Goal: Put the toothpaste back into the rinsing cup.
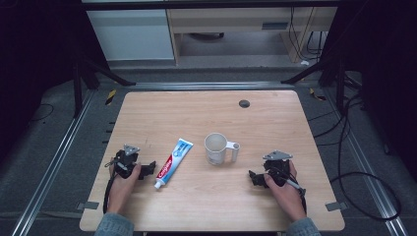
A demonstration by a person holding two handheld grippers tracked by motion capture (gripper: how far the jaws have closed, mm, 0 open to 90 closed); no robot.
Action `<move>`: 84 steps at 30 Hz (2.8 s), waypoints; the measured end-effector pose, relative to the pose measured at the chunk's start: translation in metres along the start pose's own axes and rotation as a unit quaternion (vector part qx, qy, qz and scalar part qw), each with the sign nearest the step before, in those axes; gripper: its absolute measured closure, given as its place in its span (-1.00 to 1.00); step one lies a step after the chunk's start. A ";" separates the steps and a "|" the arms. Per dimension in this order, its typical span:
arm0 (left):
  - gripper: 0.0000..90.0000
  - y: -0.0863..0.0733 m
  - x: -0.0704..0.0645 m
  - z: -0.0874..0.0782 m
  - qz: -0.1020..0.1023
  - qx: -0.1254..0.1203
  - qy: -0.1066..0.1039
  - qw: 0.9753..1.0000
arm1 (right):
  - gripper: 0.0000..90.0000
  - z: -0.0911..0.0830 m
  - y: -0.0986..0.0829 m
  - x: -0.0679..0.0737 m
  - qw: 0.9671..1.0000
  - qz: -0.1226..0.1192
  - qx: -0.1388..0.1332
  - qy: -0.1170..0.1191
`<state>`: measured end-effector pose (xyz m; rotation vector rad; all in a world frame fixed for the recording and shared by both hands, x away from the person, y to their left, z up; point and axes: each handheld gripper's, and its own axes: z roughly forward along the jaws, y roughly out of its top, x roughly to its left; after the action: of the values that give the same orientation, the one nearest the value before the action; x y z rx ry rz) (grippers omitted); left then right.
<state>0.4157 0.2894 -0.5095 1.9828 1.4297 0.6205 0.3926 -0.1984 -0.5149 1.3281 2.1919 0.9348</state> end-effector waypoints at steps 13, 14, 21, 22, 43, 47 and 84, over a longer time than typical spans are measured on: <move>-0.93 0.013 -0.008 -0.026 -0.006 -0.004 -0.020 1.000 | -0.99 0.001 0.000 0.001 1.000 0.001 -0.002 -0.002; -0.92 0.015 -0.009 -0.029 -0.007 -0.004 -0.022 1.000 | -0.99 0.001 0.000 0.001 1.000 0.002 -0.001 -0.002; -0.90 0.025 -0.021 -0.051 0.016 0.019 -0.016 1.000 | -0.99 0.001 0.000 0.001 1.000 0.003 -0.001 -0.004; -0.89 0.028 -0.022 -0.054 0.020 0.022 -0.013 0.999 | -0.99 0.001 0.000 0.001 1.000 0.003 -0.001 -0.003; -0.87 0.094 -0.068 -0.078 0.099 0.117 -0.023 0.988 | -0.99 0.003 0.002 0.000 1.000 -0.001 -0.001 -0.002; -0.83 0.105 -0.078 -0.070 0.117 0.139 -0.030 0.983 | -0.99 0.004 0.003 -0.001 1.000 -0.004 -0.002 -0.003; -0.39 0.128 -0.110 0.024 0.127 0.283 -0.039 0.950 | -0.99 0.002 0.002 -0.002 1.000 0.003 -0.001 -0.002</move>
<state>0.4835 0.1506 -0.4383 2.6355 1.4207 0.2395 0.3959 -0.1986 -0.5149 1.3357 2.1844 0.9366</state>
